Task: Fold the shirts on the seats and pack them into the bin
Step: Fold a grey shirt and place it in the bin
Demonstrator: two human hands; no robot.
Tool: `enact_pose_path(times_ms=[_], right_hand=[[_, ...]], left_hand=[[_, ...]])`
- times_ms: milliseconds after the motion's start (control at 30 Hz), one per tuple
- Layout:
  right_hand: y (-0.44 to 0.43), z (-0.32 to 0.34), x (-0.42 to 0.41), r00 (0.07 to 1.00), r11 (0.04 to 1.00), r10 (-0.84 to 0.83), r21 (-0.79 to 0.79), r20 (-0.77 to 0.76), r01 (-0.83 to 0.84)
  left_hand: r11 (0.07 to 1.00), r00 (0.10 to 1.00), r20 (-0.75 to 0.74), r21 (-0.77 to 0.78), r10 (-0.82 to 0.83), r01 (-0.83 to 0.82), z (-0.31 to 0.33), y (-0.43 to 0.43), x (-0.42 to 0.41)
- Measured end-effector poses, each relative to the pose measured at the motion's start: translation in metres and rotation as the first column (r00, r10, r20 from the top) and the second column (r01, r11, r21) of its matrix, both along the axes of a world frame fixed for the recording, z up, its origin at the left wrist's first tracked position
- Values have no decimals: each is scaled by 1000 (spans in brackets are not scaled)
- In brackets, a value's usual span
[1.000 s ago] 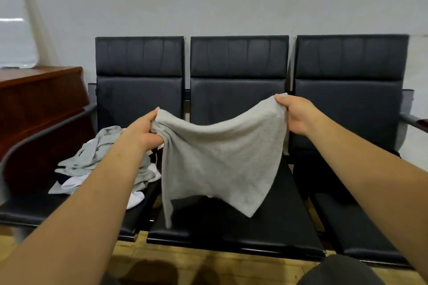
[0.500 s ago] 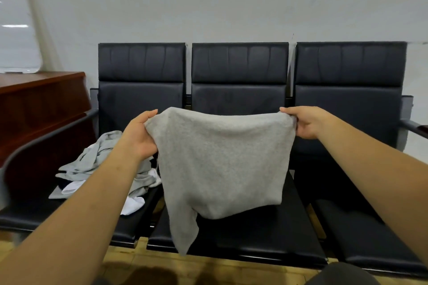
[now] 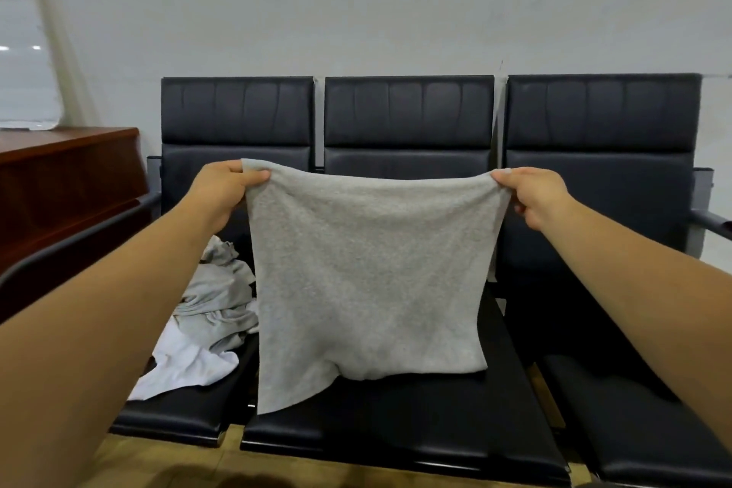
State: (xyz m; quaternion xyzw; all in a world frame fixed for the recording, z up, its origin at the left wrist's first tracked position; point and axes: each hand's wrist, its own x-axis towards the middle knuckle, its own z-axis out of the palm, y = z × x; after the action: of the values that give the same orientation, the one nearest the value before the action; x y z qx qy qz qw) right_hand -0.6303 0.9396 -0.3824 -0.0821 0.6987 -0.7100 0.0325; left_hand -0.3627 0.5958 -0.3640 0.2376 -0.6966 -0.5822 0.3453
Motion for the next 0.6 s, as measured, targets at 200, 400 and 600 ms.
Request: enact_pose_path(times_ms=[200,400,600], right_hand=[[-27,-1,-45,996,996,-85,43,30,84],[-58,38,-88,998,982,0,-191,60,11],[-43,84,-76,990,937,-17,-348,-142,-34]], left_hand=[[999,999,17,2,43,-43,0,-28,-51],[993,994,-76,89,82,-76,26,-56,-101],[999,972,-231,16,51,-49,62,-49,-111]])
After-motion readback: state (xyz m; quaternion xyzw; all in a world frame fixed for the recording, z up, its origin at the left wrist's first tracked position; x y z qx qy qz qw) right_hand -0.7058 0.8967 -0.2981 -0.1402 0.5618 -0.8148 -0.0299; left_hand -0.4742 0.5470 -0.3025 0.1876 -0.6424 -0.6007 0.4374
